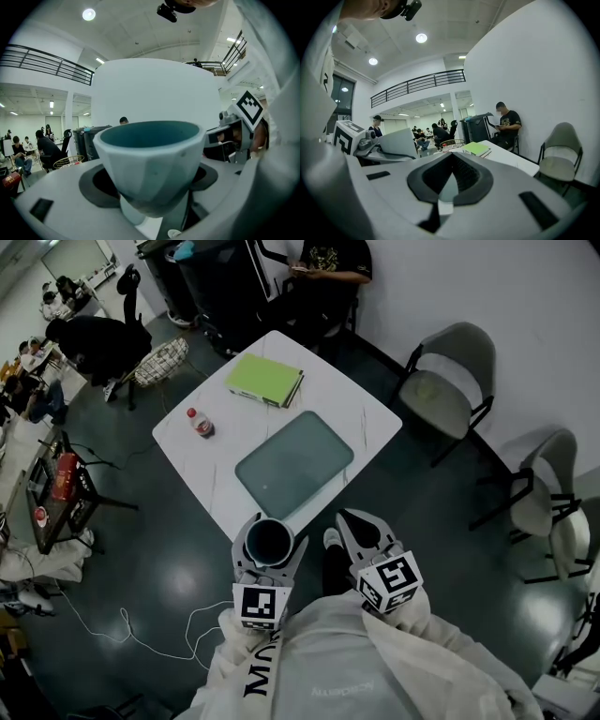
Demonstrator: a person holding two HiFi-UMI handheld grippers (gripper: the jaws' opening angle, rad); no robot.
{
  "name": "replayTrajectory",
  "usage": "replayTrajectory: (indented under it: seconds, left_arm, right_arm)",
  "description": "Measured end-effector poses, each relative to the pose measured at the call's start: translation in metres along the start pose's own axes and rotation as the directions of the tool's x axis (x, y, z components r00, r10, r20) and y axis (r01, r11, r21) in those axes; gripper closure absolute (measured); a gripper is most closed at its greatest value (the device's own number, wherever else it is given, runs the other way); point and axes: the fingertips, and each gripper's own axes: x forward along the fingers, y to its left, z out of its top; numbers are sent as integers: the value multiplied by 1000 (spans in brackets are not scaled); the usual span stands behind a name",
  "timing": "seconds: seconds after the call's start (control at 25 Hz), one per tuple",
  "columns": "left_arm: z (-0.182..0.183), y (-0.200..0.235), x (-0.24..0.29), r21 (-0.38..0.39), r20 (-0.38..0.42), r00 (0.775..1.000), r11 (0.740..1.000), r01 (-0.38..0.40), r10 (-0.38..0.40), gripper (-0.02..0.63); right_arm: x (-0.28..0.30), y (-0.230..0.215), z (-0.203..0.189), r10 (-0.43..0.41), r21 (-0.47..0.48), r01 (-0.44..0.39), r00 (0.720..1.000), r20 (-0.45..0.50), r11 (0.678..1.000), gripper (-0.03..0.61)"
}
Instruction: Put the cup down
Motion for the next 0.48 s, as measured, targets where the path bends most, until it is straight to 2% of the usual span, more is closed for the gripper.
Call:
replayTrajectory:
  seconds: [0.48]
  left_arm:
    - [0,27,51,9,-62,998,1000,-6,6,216]
  right_arm:
    - [50,-36,10,23,16,-23,999,-27,1000,574]
